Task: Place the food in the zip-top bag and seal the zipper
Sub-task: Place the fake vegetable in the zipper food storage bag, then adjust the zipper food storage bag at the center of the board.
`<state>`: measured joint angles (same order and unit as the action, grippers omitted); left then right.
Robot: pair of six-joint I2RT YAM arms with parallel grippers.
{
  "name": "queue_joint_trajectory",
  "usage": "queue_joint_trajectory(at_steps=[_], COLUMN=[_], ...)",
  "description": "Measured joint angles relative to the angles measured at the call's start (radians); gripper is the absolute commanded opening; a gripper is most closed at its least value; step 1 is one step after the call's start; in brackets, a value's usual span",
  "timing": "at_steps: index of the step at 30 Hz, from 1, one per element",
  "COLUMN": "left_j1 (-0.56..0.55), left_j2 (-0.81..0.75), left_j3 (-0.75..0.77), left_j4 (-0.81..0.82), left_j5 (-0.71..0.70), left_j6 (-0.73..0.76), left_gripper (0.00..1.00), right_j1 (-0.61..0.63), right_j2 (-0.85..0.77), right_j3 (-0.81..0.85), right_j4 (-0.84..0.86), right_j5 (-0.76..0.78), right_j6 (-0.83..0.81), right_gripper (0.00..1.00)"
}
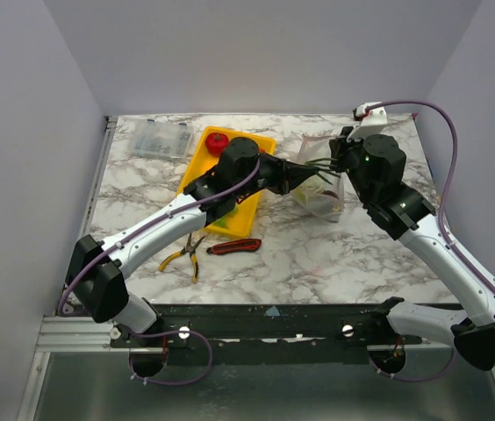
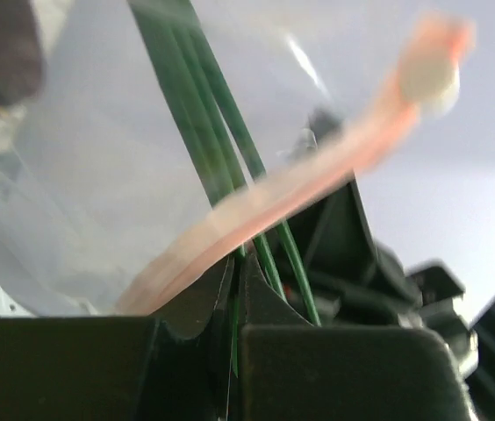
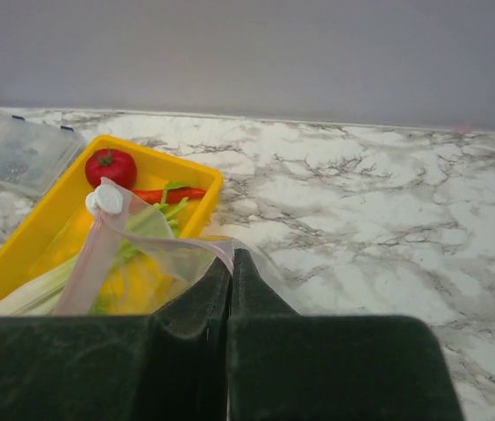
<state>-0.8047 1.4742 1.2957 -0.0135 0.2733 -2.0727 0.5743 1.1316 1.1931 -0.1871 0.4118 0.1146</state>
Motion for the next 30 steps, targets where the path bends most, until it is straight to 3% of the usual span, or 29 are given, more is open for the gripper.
queue_joint_trajectory(at_steps=[5,9,13,19,25,30], left_j1=[0.043,0.049,0.058,0.090,0.107,0.071], left_j2=[0.057,0.039,-0.034,-0.135,-0.315,-0.277], left_j3=[0.020,0.005,-0.016,0.116,0.123,0.130], left_j4=[-0.083,-0.108,-0.156,-0.301,-0.351,-0.390], left_j5=[-0.044,-0.062,-0.073,-0.064,-0.028,-0.018], left_j6=[0.000,0.034,0.177,0.515,0.845,0.978], left_gripper=[0.02,0.56,0.78,0.83,0.79,0.70], right_j1=[0.000,0.000,0.000,0.000,0.000,0.000], right_j2=[0.000,0.010,0.022,0.050,0.050,0.050], right_j3=[0.019,0.047,0.079,0.170,0.233,0.242], right_j4=[-0.026,-0.043,-0.056,-0.163,-0.267,-0.311], right_j5=[-0.031,-0.035,-0.039,-0.045,-0.066,-0.084], right_j6=[0.058,0.092,0.111,0.149,0.201,0.231], right_gripper=[0.01,0.01,0.01,0.01,0.01,0.01])
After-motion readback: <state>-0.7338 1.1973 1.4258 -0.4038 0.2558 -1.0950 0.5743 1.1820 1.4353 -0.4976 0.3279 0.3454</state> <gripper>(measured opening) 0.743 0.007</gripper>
